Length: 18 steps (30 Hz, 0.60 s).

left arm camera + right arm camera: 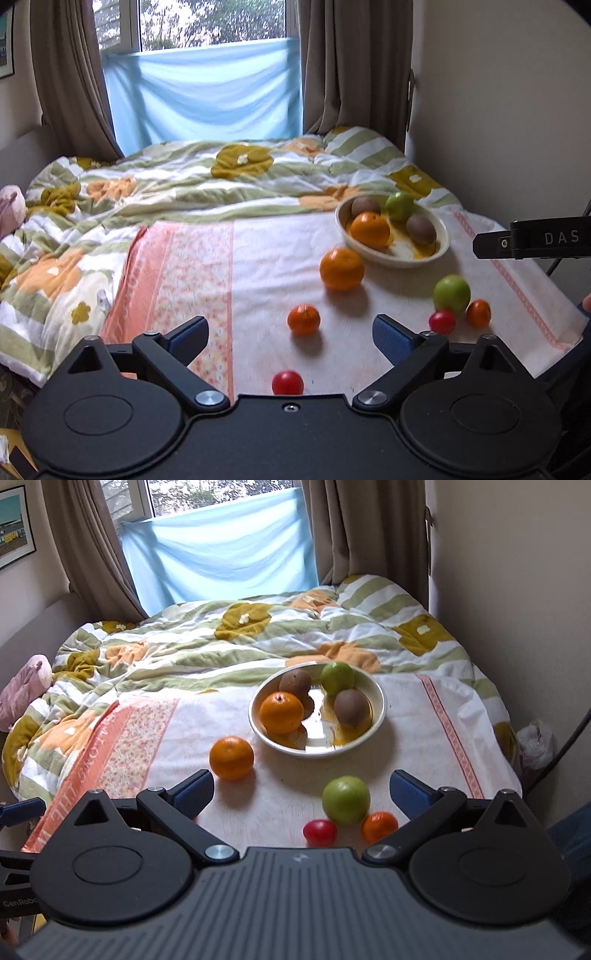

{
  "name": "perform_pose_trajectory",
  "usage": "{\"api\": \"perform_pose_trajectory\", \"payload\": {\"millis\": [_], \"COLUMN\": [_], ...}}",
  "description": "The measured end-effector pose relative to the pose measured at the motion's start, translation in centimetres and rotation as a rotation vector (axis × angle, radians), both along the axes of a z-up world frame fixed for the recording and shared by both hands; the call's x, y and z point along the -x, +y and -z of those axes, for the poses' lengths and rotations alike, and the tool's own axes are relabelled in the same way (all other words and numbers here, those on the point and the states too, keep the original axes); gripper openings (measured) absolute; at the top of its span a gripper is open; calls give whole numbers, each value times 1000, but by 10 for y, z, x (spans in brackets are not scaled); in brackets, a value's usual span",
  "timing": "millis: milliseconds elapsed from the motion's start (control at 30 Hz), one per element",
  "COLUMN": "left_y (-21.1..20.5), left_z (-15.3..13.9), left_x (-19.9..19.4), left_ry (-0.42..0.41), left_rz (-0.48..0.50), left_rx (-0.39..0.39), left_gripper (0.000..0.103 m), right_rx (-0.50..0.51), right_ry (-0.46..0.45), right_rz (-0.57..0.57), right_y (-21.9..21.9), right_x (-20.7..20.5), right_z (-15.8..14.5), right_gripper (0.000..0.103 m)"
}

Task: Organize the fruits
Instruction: 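Open both tools to release the fruits and withdraw from the bowl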

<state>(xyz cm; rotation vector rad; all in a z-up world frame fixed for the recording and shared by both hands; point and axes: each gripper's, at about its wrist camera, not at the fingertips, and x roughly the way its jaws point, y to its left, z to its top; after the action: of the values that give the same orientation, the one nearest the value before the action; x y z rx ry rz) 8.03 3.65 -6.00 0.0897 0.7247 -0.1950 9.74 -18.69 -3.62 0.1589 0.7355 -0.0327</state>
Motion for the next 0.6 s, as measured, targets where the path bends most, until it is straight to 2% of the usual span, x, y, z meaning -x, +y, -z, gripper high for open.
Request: {"api": "perform_pose_trajectory", "payload": {"millis": [133,200,367,467,600], "left_y": [1,0,-3,-6,-10], "left_z": [30,45,75,86,94], "left_x": [-3,-7,-18,-23,-26], "left_ry": [63,89,140,155,152], "left_rz": [-19,-24,-56,-69,-82], "left_rx": [1,-3,-12,-19,-44], "left_gripper": [90,81,71,69,61], "right_rx": [11,18,15,28,21], "right_ry": [44,61,97,116,134], "right_rz": [7,7,-2,-11,-17], "right_y": [4,4,5,6,6], "right_x": [1,1,-1,-3,-5], "right_z": [27,43,74,87,99], "right_gripper": [103,103,103,103,103]}}
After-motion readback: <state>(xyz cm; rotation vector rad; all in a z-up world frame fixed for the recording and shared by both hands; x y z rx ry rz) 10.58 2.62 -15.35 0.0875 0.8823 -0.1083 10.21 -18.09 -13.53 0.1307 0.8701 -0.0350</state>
